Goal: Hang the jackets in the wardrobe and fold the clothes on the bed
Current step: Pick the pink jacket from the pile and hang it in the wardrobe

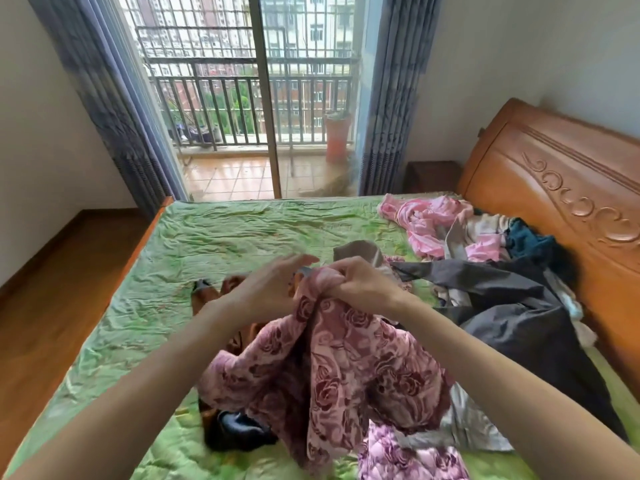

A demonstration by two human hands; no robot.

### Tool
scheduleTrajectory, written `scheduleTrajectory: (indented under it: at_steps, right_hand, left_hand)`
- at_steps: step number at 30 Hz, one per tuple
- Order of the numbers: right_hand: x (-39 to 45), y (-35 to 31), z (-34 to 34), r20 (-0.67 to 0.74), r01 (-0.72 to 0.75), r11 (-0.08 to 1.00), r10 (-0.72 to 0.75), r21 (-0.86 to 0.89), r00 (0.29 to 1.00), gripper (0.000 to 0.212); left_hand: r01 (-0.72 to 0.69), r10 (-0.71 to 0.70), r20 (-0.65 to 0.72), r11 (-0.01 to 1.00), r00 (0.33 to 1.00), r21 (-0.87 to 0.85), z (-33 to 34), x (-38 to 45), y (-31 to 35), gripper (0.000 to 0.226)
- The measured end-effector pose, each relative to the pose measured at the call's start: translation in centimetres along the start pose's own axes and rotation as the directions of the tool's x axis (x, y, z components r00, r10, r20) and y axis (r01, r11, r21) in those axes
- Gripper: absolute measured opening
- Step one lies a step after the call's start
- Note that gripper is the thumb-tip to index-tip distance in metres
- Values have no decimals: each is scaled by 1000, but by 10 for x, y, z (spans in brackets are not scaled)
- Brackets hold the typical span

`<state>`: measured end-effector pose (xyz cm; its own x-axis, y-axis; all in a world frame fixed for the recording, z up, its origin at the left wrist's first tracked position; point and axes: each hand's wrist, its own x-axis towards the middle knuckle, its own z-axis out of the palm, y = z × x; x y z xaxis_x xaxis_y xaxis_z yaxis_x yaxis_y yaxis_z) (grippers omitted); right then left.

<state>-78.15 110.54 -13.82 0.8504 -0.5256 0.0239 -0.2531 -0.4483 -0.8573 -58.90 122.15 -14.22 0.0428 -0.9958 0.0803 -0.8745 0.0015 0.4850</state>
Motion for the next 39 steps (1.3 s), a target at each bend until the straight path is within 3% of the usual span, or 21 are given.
scheduleTrajectory:
  at_steps: [2,3,5,6,8,10,11,13,16,18,20,24,26,27,31,34,36,39]
  right_hand:
    - [2,1,1,15,-12,1000,12,-1,1000,15]
    - [1,2,-1,10,-18,1000,18,9,1000,14]
    - [-4,4,-6,-33,-33,999,34,7,999,12]
    - [-6,8,-8,-56,-36,999,36,2,998,12]
    - [-12,12,-12,-82,-48,999,47,-17,995,21]
    - [-20,17,-14,-45,-70,998,70,-1,997,33]
    - [-26,17,-17,-9,-73,997,73,21,997,32]
    - [-41,27,-20,56,-110,988,104,105,993,9]
    - [-66,54,-18,88,-183,971,171,153,981,38]
    - [-81,74,-9,138,-222,975,216,24,967,48]
    - [-90,91,1,159,-247,958,269,-145,950,42]
    - [-83,85,10,58,-268,945,283,-186,957,32]
    - [-71,66,8,16,-277,952,281,-127,960,9]
    - [-61,58,5,-12,-290,953,291,-88,957,11]
    - [-31,44,1,-109,-357,934,357,17,928,18]
    - [-18,32,3,-151,-413,903,428,119,891,16]
    - [-11,26,1,-164,-426,876,465,227,870,19]
    - [-3,21,0,-165,-450,831,519,328,839,14]
  left_hand:
    - [0,20,82,972,996,-235,6,1,6,53]
    - [67,-6,158,921,987,-383,4,2,7,59]
    - [186,-33,313,861,949,-473,2,5,14,77]
    - [155,-25,307,901,951,-406,4,8,17,78]
    - [14,15,195,989,981,-147,15,16,21,58]
    - [-70,69,112,998,991,3,24,23,27,35]
    - [-97,97,79,995,992,-10,26,27,28,28]
    - [-115,114,-14,991,993,-68,28,31,28,23]
    - [-92,78,-129,991,989,-101,33,35,29,30]
    - [-68,53,-144,992,988,-104,36,38,30,33]
    - [-29,15,-173,996,985,-83,36,42,25,35]
    - [114,-123,-155,991,980,-71,39,37,5,44]
    - [172,-176,-124,984,977,-44,45,29,5,33]
    - [166,-168,-108,986,980,-28,50,24,8,29]
    - [73,-73,5,994,997,82,70,-4,28,58]
    - [-4,11,-34,980,999,198,74,-30,40,88]
    - [-28,21,61,994,998,108,74,-44,51,104]
    - [78,-71,207,997,976,-27,75,-57,65,140]
